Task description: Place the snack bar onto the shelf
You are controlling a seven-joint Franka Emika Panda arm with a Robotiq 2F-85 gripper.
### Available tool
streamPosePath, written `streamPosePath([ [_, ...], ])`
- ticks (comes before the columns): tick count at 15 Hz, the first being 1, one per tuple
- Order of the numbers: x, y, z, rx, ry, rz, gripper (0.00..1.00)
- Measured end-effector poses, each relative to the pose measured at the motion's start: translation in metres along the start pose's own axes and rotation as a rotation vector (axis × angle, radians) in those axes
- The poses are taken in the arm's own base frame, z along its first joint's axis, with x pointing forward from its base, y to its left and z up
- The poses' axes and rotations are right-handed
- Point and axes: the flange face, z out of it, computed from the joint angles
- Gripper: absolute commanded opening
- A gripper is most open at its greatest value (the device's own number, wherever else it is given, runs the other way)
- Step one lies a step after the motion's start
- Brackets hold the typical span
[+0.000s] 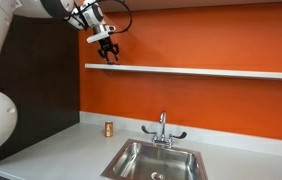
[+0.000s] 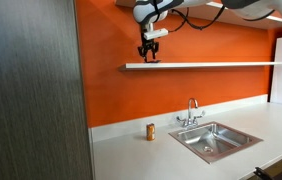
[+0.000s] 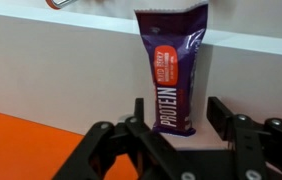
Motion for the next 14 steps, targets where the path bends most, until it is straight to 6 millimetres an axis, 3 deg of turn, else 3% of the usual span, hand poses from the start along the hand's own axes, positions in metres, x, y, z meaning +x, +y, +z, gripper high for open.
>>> streamPosePath([
  [8,-0.004,0.002,-0.012,-0.002,-0.001,0.002,1.0],
  [14,-0.021,0.003,-0.032,-0.006,-0.007,0.002,1.0],
])
